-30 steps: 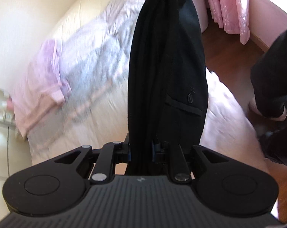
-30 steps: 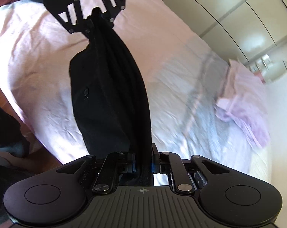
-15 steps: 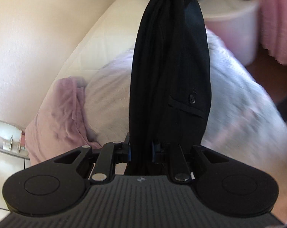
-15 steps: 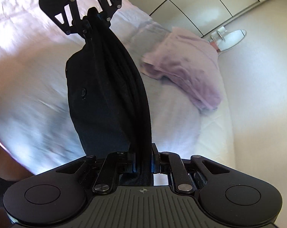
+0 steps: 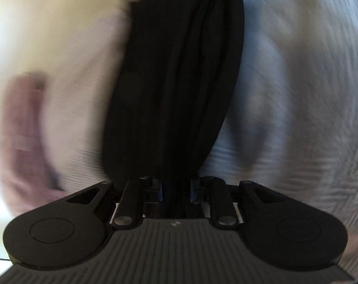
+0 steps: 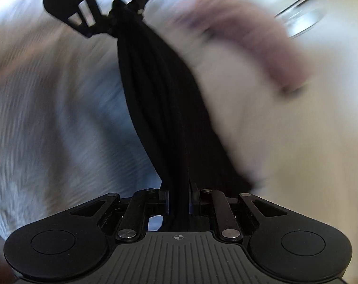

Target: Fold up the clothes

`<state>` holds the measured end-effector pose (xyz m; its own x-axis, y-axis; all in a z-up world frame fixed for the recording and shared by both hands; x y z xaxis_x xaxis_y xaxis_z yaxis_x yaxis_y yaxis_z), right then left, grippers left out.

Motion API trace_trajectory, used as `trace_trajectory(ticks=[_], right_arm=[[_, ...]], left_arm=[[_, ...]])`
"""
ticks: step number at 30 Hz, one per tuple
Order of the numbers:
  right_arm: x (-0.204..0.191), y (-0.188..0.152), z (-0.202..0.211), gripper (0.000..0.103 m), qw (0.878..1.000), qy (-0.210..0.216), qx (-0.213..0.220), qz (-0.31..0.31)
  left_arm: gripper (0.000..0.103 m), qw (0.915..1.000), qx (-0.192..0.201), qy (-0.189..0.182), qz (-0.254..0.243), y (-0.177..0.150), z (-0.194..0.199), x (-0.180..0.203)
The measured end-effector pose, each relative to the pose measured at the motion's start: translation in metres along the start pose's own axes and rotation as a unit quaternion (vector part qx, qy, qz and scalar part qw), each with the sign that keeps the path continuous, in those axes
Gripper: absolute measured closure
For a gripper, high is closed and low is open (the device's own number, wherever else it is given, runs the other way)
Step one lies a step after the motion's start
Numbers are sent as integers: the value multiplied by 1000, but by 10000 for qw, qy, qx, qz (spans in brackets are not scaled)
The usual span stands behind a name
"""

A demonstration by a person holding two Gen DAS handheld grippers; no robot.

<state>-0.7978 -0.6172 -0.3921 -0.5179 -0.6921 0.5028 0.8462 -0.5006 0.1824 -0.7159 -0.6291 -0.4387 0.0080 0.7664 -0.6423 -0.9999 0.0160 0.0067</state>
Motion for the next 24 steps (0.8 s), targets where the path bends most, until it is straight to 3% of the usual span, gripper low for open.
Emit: trace_trajectory(ticks=[3, 6, 10, 13, 16, 19, 21, 24], right_arm=[[-21, -14, -10, 89, 9997, -1, 83, -210], [-23, -20, -3, 88, 9992, -142, 171, -328], [-30, -24, 7, 80, 9993, -196, -45, -316], [-32, -31, 23, 68, 9983, -1, -289, -504], [-32, -34, 51, 66, 9929, 398, -301, -1080], [-18, -28, 80, 66, 9807, 717, -2, -1820], [1, -25, 89, 66, 9737, 673, 173, -2172], [38, -12, 70, 66, 9618, 725, 250, -2627]], left_arm=[[83, 9993, 176, 294, 159, -3, 1, 9], [78, 9994, 179, 265, 96, 0, -2, 8], [70, 9991, 126, -186, 358, -13, 13, -3], [69, 9966, 119, -555, 605, -25, 29, -14], [70, 9896, 305, -918, 1061, -39, 53, -30], [71, 9809, 486, -986, 1604, -41, 65, -64], [71, 9753, 453, -972, 1931, -33, 52, -88], [78, 9646, 405, -963, 2420, -18, 29, -124]])
Point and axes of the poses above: each gripper's, at about its wrist camera, not at the fingertips, and z roughly against the way its jaws point, x to its right, y to its top, the point moved 10 cm from there along -z, roughly the way its jaws point, and after that the axes turned 11 degrees about -x, right-handed, at the moved point
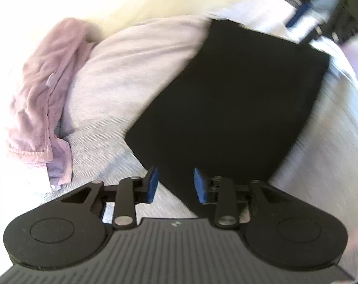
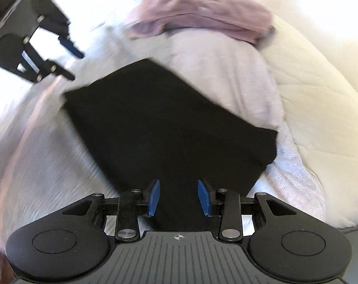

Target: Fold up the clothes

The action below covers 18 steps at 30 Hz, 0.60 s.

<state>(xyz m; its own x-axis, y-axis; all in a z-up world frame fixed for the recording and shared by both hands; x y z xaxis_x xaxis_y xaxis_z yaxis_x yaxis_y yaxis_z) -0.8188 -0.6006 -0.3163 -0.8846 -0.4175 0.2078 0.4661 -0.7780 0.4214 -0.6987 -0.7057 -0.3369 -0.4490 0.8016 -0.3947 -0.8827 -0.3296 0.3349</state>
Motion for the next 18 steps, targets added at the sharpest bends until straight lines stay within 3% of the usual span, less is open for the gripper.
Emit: trace_trajectory(ticks=[4, 8, 12, 18], right_arm=[[55, 45, -43, 67, 9990, -94, 194, -385], [100, 67, -90, 67, 9986, -191, 126, -485], [136, 70, -138, 67, 9960, 113, -78, -885], [181, 58, -135, 67, 9846, 233, 101, -1730]], left_arm=[[91, 9978, -75, -163, 641, 34, -56, -27], [92, 9926, -323, -199, 1155, 42, -103, -45], [92, 9901, -406, -50, 1344, 42, -120, -55], [92, 9908, -464, 47, 1268, 46, -129, -60]])
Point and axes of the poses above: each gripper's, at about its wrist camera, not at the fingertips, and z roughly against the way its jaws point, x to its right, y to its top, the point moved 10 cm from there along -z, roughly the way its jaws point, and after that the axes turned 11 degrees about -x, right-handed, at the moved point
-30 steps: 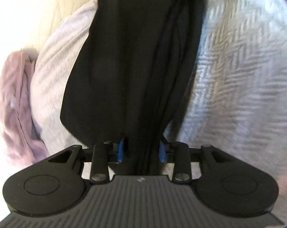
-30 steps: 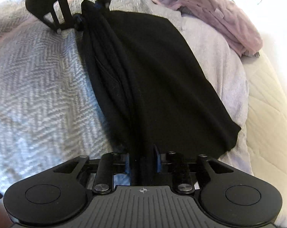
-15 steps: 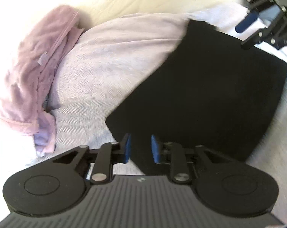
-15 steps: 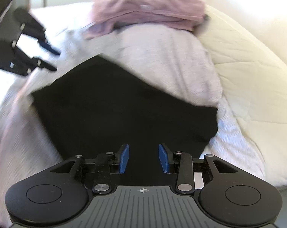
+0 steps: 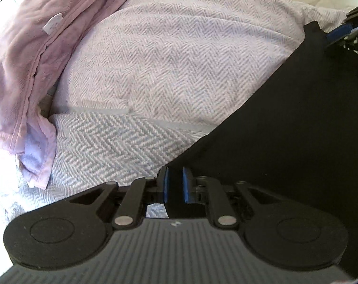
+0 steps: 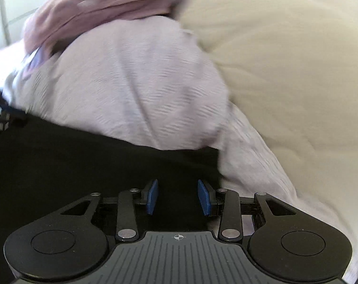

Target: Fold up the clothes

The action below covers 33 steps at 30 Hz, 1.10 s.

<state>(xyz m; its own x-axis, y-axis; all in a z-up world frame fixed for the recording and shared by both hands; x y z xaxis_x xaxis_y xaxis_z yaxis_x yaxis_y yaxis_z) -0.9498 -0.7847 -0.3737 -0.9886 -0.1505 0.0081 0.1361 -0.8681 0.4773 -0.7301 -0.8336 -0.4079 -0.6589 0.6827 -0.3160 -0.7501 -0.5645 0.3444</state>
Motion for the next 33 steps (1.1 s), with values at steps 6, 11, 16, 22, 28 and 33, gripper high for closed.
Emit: trace_trajectory(ticks=[6, 11, 16, 22, 28, 33], right_arm=[[19, -9, 34, 66, 9992, -74, 22, -395], [-29, -37, 86, 66, 9978, 557, 138, -317], [-92, -85, 109, 66, 9956, 916, -26, -200], [-121, -150, 92, 67, 9963, 718, -463, 63], [-129, -148, 90, 66, 9968, 393, -675, 178], [-130, -142, 110, 66, 9966, 338, -627, -410]], left_arm=[[92, 9996, 89, -110, 229, -2, 25, -17], [91, 9979, 252, -548, 253, -36, 80, -4], [89, 9953, 31, -959, -125, -91, 98, 41], [89, 9950, -151, -807, -568, -131, 75, 71], [90, 9963, -378, -699, -329, -137, 83, 69], [70, 9964, -488, -630, 284, -135, 113, 60]])
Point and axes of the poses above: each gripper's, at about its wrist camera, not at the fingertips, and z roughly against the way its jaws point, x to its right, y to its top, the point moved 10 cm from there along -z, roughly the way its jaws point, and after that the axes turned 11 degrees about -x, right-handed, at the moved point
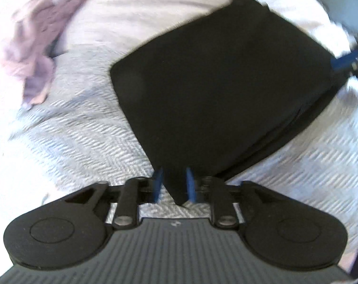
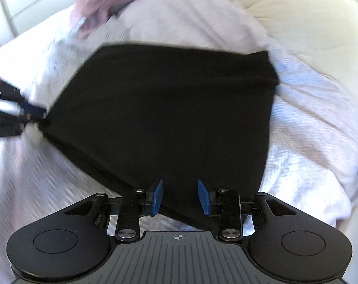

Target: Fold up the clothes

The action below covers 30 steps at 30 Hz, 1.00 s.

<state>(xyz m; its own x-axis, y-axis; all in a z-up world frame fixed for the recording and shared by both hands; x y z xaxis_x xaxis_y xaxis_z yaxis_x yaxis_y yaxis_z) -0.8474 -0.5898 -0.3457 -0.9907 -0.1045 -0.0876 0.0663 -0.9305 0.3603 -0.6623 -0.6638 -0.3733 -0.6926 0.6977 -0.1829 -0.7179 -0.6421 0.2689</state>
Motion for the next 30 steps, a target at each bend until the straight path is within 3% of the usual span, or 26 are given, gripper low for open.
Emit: trace_trajectory(ticks=[2, 5, 6, 12, 19, 23, 30], right_arm=[[-5, -7, 14, 62, 9995, 45, 45, -310], [-15, -28, 30, 34, 9963, 103, -20, -856], [-19, -36, 36, 33, 9945, 110, -16, -1040], [-49, -75, 93, 33, 9807, -226, 412, -1900], [-102, -111, 167, 32, 9716, -578, 963, -2081], [-126, -125, 200, 30, 9654, -630, 1143, -2257], [-153, -135, 230, 29, 9648, -692, 1072, -2300]], left_arm=[[63, 9995, 46, -94, 289, -6, 14, 3], [45, 9971, 190, -238, 691, -17, 36, 11], [39, 9958, 262, -284, 834, -22, 43, 13], [24, 9875, 922, -385, 1218, -46, 109, 20], [24, 9805, 1630, -651, 882, -88, 206, 25], [24, 9799, 1523, -848, 974, -114, 239, 24], [15, 9753, 1272, -822, 1608, -146, 267, 26]])
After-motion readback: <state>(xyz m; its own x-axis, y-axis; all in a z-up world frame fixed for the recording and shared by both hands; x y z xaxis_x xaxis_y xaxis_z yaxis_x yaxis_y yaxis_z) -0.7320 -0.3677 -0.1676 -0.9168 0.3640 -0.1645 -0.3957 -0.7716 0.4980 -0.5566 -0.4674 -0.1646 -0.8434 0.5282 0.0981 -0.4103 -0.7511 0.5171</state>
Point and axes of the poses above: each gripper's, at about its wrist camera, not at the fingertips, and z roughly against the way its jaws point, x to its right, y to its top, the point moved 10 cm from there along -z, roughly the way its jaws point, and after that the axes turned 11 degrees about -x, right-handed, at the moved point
